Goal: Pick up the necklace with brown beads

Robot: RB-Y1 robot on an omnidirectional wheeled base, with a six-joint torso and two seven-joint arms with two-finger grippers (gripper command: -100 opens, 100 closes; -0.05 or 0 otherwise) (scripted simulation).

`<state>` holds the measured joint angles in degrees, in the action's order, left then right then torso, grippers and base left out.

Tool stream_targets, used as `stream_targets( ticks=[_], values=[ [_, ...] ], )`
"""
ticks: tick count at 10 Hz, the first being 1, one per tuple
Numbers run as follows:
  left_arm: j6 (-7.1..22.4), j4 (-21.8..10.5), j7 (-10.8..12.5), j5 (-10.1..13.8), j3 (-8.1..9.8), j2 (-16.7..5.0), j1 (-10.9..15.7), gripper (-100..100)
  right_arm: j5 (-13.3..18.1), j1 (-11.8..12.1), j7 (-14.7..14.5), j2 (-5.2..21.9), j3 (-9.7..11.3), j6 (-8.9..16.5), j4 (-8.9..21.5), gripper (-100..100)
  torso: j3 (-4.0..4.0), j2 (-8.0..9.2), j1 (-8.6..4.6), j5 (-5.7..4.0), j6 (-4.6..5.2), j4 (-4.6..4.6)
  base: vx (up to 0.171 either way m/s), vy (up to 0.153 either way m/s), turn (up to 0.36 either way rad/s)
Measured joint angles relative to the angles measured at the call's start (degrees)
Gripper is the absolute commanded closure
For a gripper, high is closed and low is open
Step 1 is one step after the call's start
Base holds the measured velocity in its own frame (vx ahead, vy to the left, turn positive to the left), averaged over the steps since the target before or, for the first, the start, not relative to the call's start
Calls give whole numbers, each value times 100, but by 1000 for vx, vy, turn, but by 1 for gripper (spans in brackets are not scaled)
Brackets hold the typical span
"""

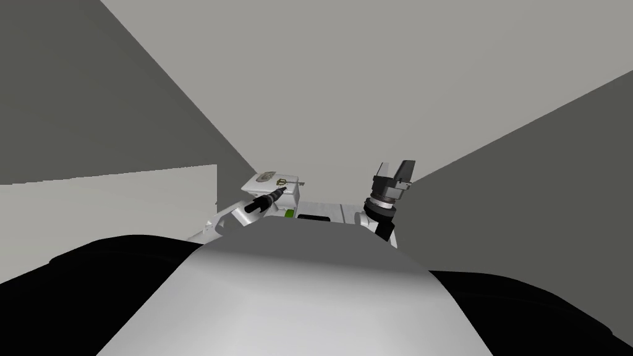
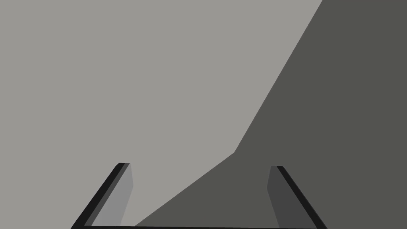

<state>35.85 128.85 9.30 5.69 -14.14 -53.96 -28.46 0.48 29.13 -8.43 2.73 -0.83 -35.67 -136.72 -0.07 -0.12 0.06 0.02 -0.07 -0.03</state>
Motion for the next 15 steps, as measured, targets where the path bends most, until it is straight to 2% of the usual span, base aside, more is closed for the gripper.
stream_targets(
  ticks=[3, 5, 6, 7, 10, 11, 15],
  values=[
    [353, -118, 76, 59, -135, -244, 100, -100, 0, 0, 0, 0, 0, 0, 0, 0, 3, 6, -10, -2, -1, 1, -4, 3, -78],
    [514, -118, 133, 58, -164, -400, 27, -100, 0, 0, 0, 0, 0, 0, 0, 0, 6, 10, -12, -3, -1, 2, -6, -1, -24],
    [531, -118, 137, 57, -166, -404, 26, 0, 0, 0, 0, 0, 0, 0, 0, 0, 5, 8, -11, -2, -2, 2, 0, 0, 0],
    [530, -118, 137, 57, -166, -403, 26, -100, 0, 0, 0, 0, 0, 0, 0, 0, 4, 6, -11, -2, -2, 2, 13, -6, -56],
    [358, -443, 70, 22, -193, -239, 92, -100, 0, 0, 0, 0, 0, 0, 0, 0, -2, -4, -12, -2, -1, -1, 18, -4, -49],
    [341, -457, 64, 21, -194, -234, 94, 100, 0, 0, 0, 0, 0, 0, 0, 0, 0, 0, -11, -3, -2, 0, 0, 0, 0],
    [343, -456, 65, 21, -194, -235, 94, 100, 0, 0, 0, 0, 0, 0, 0, 0, 3, 5, -11, -3, -2, 1, 0, 0, 0]
  ],
)
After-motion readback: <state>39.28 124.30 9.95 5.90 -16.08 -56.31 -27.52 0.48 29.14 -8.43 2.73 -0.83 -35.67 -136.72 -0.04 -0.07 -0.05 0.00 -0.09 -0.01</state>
